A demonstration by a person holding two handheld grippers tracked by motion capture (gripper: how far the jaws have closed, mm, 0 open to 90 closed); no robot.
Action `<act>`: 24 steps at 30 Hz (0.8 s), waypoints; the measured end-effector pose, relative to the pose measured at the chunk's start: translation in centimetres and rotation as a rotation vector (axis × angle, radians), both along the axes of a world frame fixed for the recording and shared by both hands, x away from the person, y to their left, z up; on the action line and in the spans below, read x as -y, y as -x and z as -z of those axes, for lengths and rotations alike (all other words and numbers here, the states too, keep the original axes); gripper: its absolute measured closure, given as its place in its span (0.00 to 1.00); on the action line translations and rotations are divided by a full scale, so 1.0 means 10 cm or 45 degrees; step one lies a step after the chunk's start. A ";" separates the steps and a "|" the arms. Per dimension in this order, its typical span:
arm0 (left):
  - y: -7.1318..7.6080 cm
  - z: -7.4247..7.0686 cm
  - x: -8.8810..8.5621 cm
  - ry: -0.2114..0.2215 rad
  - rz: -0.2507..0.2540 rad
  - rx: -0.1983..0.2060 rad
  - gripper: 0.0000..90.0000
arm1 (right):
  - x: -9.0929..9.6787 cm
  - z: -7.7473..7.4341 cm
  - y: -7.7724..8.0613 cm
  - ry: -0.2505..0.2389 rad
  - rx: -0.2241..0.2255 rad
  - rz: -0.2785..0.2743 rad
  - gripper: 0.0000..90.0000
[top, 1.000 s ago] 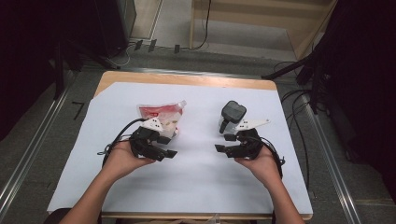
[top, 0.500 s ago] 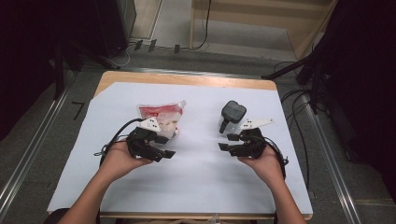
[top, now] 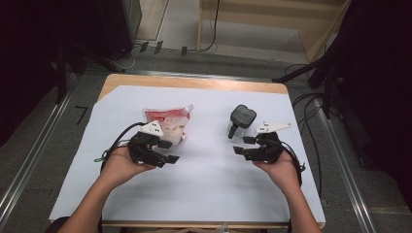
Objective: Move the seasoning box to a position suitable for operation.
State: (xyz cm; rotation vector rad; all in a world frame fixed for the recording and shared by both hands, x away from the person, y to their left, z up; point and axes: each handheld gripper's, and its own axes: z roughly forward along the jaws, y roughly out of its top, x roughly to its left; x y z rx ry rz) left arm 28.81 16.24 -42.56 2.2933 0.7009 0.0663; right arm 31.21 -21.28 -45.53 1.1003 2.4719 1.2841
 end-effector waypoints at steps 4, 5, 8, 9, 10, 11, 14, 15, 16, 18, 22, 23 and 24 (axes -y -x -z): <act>0.02 -0.03 0.01 0.012 0.000 0.006 0.44 | 0.10 -0.01 -0.03 -0.008 0.006 0.044 0.44; 0.02 -0.03 0.01 0.012 0.000 0.006 0.44 | 0.12 -0.01 -0.04 -0.010 0.012 0.048 0.43; 0.03 -0.03 0.00 0.009 0.006 0.011 0.44 | 0.20 0.00 -0.06 -0.008 0.023 0.079 0.42; 0.03 -0.03 0.00 0.008 0.005 0.009 0.44 | 0.22 0.00 -0.07 -0.010 0.026 0.089 0.41; 0.03 -0.03 0.00 0.015 0.000 0.010 0.44 | 0.25 0.01 -0.08 -0.010 0.029 0.095 0.41; 0.03 -0.03 0.00 0.015 0.000 0.010 0.44 | 0.25 0.01 -0.08 -0.010 0.029 0.095 0.41; 0.05 -0.03 -0.02 0.026 -0.005 0.007 0.44 | 0.32 0.05 -0.16 -0.008 0.026 0.112 0.40; 0.05 -0.03 -0.02 0.022 -0.004 0.006 0.44 | 0.33 0.06 -0.18 -0.013 0.008 0.124 0.40; 0.06 -0.03 -0.02 0.022 -0.005 0.008 0.44 | 0.34 0.06 -0.21 -0.016 0.010 0.131 0.40; 0.07 -0.02 -0.03 0.023 -0.011 0.005 0.44 | 0.35 0.08 -0.25 -0.023 -0.002 0.134 0.38; 0.09 -0.01 -0.03 0.017 -0.012 0.003 0.44 | 0.36 0.14 -0.36 -0.006 -0.013 0.151 0.36; 0.09 -0.01 -0.03 0.011 -0.008 0.006 0.44 | 0.36 0.15 -0.39 -0.009 -0.013 0.158 0.36; 0.10 -0.01 -0.03 0.009 -0.006 0.009 0.44 | 0.36 0.16 -0.41 -0.016 -0.016 0.167 0.35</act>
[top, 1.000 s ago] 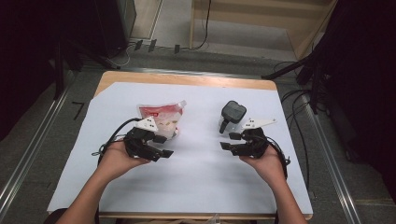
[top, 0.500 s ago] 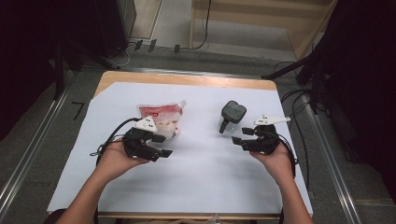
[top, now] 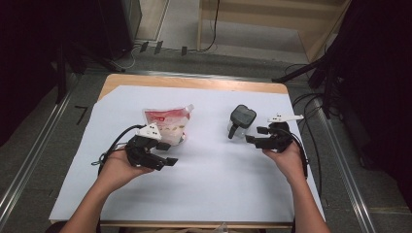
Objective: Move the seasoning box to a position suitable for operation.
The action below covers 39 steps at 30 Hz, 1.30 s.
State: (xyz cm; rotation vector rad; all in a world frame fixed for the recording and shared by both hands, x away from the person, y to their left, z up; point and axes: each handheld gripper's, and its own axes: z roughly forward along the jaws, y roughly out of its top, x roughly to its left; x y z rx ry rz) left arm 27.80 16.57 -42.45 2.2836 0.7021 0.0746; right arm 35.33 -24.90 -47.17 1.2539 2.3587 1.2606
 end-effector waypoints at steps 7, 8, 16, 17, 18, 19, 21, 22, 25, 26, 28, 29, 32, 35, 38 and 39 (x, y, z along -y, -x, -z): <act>0.02 0.00 -0.02 0.015 0.006 0.003 0.44 | -0.03 0.07 -0.14 -0.010 -0.008 0.052 0.30; 0.02 0.00 -0.03 0.020 0.000 0.005 0.44 | -0.04 0.08 -0.16 -0.010 -0.001 0.042 0.29; 0.01 0.01 -0.05 0.018 -0.001 -0.006 0.44 | -0.07 0.19 -0.28 0.012 -0.013 0.051 0.18; 0.01 0.02 -0.04 0.015 -0.001 -0.007 0.44 | -0.08 0.21 -0.30 0.017 -0.008 0.058 0.18; 0.01 0.02 -0.04 0.014 -0.001 -0.008 0.44 | -0.09 0.22 -0.32 0.031 0.008 0.072 0.18; 0.01 0.02 -0.04 0.011 -0.001 -0.009 0.44 | -0.10 0.23 -0.34 0.037 0.019 0.072 0.18; 0.01 0.02 -0.04 0.004 -0.003 -0.013 0.44 | -0.12 0.25 -0.38 0.028 0.025 0.054 0.16; 0.01 0.02 -0.04 0.005 -0.004 -0.013 0.44 | -0.14 0.26 -0.40 0.037 0.036 0.043 0.15; 0.01 0.02 -0.04 0.007 -0.002 -0.014 0.44 | -0.17 0.28 -0.43 0.045 0.050 0.024 0.15; 0.01 0.03 -0.05 0.014 -0.001 -0.017 0.44 | -0.21 0.32 -0.46 0.036 0.046 0.034 0.14; 0.00 0.04 -0.05 0.013 -0.003 -0.019 0.44 | -0.25 0.34 -0.48 0.036 0.041 0.050 0.12; 0.00 0.04 -0.05 0.009 -0.004 -0.025 0.44 | -0.26 0.35 -0.49 0.034 0.048 0.046 0.12; 0.01 0.05 -0.03 0.006 -0.001 -0.031 0.44 | -0.28 0.38 -0.51 0.019 0.083 0.036 0.10; 0.02 0.05 -0.01 0.017 0.017 -0.042 0.44 | -0.32 0.41 -0.53 0.027 0.122 0.033 0.09; 0.04 0.05 0.03 0.024 0.027 -0.039 0.44 | -0.35 0.44 -0.54 0.038 0.159 0.028 0.09; 0.04 0.05 0.04 0.028 0.031 -0.045 0.44 | -0.37 0.44 -0.54 0.032 0.165 0.035 0.09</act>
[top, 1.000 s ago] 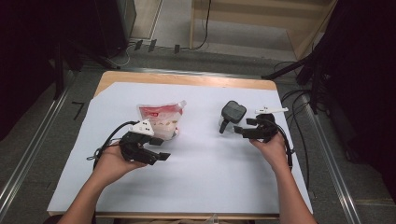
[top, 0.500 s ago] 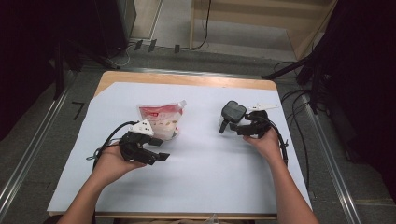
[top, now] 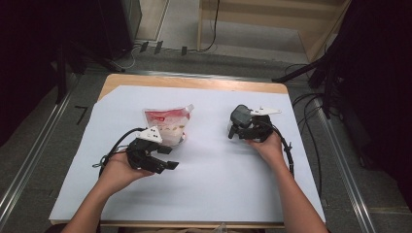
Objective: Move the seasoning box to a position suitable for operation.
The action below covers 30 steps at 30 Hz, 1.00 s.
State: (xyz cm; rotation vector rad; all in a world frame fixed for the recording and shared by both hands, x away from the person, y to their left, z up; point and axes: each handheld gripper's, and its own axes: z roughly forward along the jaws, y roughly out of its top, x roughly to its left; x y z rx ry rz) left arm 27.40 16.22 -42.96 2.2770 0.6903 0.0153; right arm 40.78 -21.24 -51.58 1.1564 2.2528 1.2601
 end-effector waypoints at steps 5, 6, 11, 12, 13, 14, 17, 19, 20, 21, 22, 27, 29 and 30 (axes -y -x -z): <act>0.00 0.01 0.01 -0.006 0.010 -0.013 0.44 | -0.02 0.03 -0.01 -0.033 0.012 0.015 0.09; 0.00 0.02 0.01 0.004 0.011 -0.013 0.44 | -0.02 0.03 -0.01 -0.030 0.012 0.017 0.09; 0.00 0.01 0.00 0.013 0.003 -0.015 0.44 | -0.02 0.02 0.01 -0.018 0.028 0.008 0.15; 0.00 0.01 -0.01 0.009 0.004 -0.016 0.44 | -0.02 0.02 0.02 -0.024 0.032 0.011 0.17; -0.01 0.01 -0.01 0.015 0.004 -0.012 0.44 | -0.03 0.01 0.03 -0.023 0.030 0.026 0.17; -0.01 0.01 -0.02 0.019 0.003 -0.014 0.44 | -0.03 0.00 0.02 -0.014 0.037 0.029 0.17; -0.01 0.01 -0.02 0.014 -0.005 -0.018 0.44 | -0.06 0.00 0.04 0.009 0.055 0.033 0.17; -0.01 0.01 -0.02 0.016 -0.005 -0.019 0.44 | -0.07 0.00 0.04 0.013 0.050 0.039 0.17; -0.01 0.01 -0.03 0.012 -0.002 -0.017 0.44 | -0.07 0.00 0.04 0.012 0.053 0.043 0.17; -0.01 0.01 -0.03 0.014 -0.005 -0.018 0.44 | -0.07 -0.01 0.04 0.005 0.052 0.052 0.17; -0.01 0.00 -0.03 0.010 -0.001 -0.016 0.44 | -0.07 -0.01 0.04 0.001 0.049 0.055 0.17; -0.02 0.01 -0.04 0.008 -0.004 -0.015 0.44 | -0.05 -0.03 0.04 -0.002 0.040 0.072 0.17; -0.02 0.00 -0.04 0.008 -0.003 -0.016 0.44 | -0.03 -0.05 0.05 -0.014 0.045 0.077 0.17; -0.02 0.00 -0.04 0.009 -0.004 -0.015 0.44 | -0.02 -0.07 0.05 -0.026 0.051 0.079 0.17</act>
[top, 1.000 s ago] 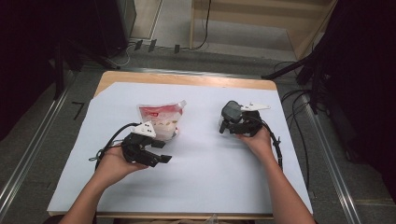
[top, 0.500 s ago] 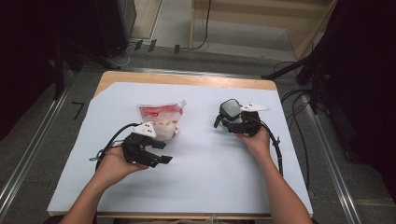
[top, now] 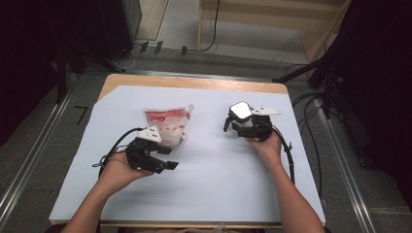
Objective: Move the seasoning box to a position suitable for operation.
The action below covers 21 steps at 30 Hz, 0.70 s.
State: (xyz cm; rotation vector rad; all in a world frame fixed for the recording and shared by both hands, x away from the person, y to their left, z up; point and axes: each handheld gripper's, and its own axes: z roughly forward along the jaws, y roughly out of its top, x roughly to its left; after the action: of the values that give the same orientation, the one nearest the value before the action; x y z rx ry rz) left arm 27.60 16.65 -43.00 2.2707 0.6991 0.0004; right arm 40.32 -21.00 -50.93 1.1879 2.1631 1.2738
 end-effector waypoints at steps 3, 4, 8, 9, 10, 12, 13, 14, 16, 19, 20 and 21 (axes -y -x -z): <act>0.00 0.01 0.01 0.010 -0.005 -0.003 0.44 | 0.01 -0.02 0.01 0.001 0.006 0.003 0.17; 0.00 0.01 0.01 0.009 -0.003 -0.002 0.44 | 0.01 -0.02 0.01 0.001 -0.003 0.003 0.17; 0.00 0.02 0.02 0.003 0.002 -0.001 0.44 | 0.00 0.00 0.02 0.002 0.003 0.007 0.17; 0.00 0.02 0.02 -0.002 -0.001 -0.001 0.44 | 0.00 0.00 0.03 0.001 0.007 0.014 0.17; 0.00 0.02 0.02 -0.002 -0.001 -0.001 0.44 | -0.01 0.01 0.03 0.015 0.021 0.007 0.17; 0.00 0.02 0.02 -0.008 0.004 -0.002 0.44 | -0.01 0.02 0.05 0.021 0.027 0.008 0.17; 0.00 0.02 0.02 -0.002 0.002 -0.003 0.44 | -0.01 0.03 0.06 0.020 0.028 0.008 0.17; 0.00 0.02 0.02 -0.001 0.001 -0.002 0.44 | -0.01 0.03 0.06 0.017 0.033 0.010 0.17; 0.00 0.02 0.02 -0.002 0.001 -0.002 0.44 | -0.01 0.04 0.06 0.016 0.037 0.011 0.17; 0.00 0.02 0.02 -0.006 0.001 -0.003 0.44 | -0.02 0.05 0.06 0.009 0.045 0.026 0.17; 0.00 0.02 0.02 -0.004 0.002 -0.003 0.44 | -0.03 0.05 0.07 0.006 0.042 0.030 0.17; 0.00 0.02 0.02 -0.003 0.001 -0.004 0.44 | -0.04 0.05 0.07 0.010 0.045 0.035 0.17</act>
State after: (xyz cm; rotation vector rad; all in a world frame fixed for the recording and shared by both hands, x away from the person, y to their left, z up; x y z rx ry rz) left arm 27.63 16.44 -43.17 2.2737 0.6999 -0.0028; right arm 39.62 -20.59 -51.42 1.1793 2.1175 1.2643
